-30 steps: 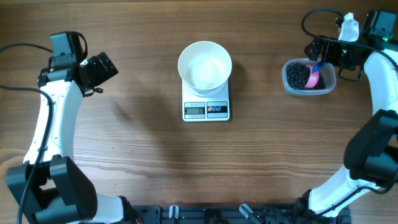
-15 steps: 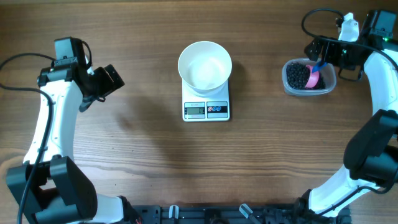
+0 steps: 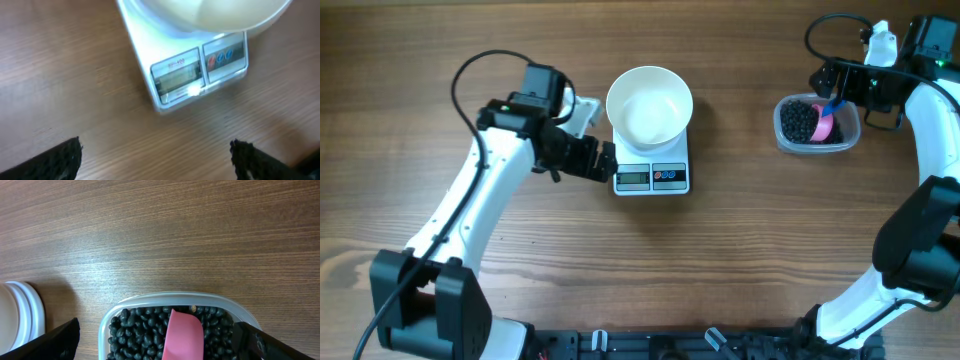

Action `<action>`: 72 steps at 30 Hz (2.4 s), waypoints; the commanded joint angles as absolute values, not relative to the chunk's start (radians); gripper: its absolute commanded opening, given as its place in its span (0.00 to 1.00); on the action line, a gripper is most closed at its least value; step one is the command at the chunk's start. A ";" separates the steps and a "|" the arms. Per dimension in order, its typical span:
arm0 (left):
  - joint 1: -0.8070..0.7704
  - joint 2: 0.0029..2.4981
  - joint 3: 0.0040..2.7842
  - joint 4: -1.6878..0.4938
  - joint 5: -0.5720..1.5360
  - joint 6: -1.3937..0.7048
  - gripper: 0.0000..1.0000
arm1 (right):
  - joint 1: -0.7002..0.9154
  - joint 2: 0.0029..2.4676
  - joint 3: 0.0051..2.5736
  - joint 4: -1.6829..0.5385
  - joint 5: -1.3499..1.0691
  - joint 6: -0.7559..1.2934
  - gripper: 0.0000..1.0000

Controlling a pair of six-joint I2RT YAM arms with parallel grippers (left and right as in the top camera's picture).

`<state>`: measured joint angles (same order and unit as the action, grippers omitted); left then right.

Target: Scoop item into bowl and weigh 150g on scale

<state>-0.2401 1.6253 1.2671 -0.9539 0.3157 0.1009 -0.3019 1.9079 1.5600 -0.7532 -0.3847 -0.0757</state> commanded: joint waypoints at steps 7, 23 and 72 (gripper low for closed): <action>-0.313 1.689 1.270 -0.519 0.105 -0.202 1.00 | -0.296 1.927 1.555 -0.751 -0.389 -0.075 1.00; -0.468 1.774 1.270 -0.595 -0.065 -0.271 1.00 | -0.296 1.927 1.555 -0.751 -0.389 -0.075 1.00; -0.510 1.705 1.402 -0.664 -0.139 -0.393 1.00 | -0.296 1.927 1.555 -0.751 -0.389 -0.075 1.00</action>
